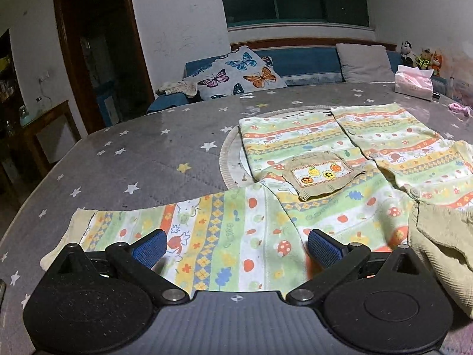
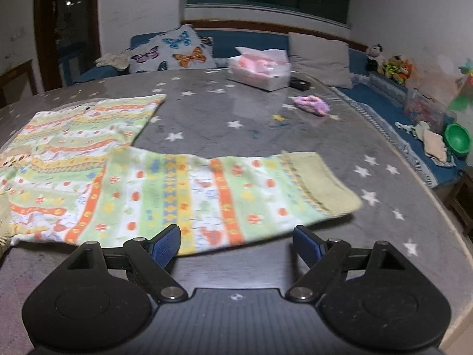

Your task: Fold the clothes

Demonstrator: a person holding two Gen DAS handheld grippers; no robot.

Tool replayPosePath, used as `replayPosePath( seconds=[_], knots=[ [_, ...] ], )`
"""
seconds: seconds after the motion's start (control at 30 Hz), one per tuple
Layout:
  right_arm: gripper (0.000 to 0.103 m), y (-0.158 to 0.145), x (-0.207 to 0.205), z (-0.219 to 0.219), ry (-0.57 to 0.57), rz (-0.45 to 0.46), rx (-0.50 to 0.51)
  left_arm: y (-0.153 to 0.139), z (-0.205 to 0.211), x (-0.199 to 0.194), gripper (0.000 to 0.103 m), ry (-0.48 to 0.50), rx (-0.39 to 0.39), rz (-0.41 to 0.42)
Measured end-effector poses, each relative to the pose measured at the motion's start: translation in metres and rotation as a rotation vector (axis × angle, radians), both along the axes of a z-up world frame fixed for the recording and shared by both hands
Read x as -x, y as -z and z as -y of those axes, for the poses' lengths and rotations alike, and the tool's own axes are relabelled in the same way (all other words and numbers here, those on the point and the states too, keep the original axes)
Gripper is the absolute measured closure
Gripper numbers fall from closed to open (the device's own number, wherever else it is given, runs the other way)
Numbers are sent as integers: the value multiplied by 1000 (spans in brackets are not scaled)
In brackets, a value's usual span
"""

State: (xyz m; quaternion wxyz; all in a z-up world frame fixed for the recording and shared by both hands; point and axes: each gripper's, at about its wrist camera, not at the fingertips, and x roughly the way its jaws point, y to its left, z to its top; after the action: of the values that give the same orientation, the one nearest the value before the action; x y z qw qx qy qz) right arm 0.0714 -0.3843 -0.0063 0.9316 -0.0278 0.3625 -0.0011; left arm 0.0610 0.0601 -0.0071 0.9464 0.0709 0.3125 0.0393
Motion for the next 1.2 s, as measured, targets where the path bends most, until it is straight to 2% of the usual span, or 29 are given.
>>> replayPosePath(
  seconds=[0.17, 0.37, 0.73, 0.93, 1.0, 1.2],
  knots=[
    [18, -7, -4, 12, 28, 48, -11, -1, -1, 0, 0, -15, -1, -4],
    [18, -10, -26, 10, -5, 75, -40, -2, 0, 0, 0, -28, -3, -7],
    [20, 5, -75, 0, -34, 33, -51, -7, 2, 0, 0, -41, -1, -4],
    [24, 9, -74, 19, 29, 24, -74, -14, 2, 0, 0, -39, 0, 14],
    [30, 6, -73, 27, 51, 30, -83, -15, 3, -1, 0, -40, 3, 16],
    [30, 10, -84, 33, 101, 32, 18, -15, 9, -1, 0, -29, 9, 10]
  ],
)
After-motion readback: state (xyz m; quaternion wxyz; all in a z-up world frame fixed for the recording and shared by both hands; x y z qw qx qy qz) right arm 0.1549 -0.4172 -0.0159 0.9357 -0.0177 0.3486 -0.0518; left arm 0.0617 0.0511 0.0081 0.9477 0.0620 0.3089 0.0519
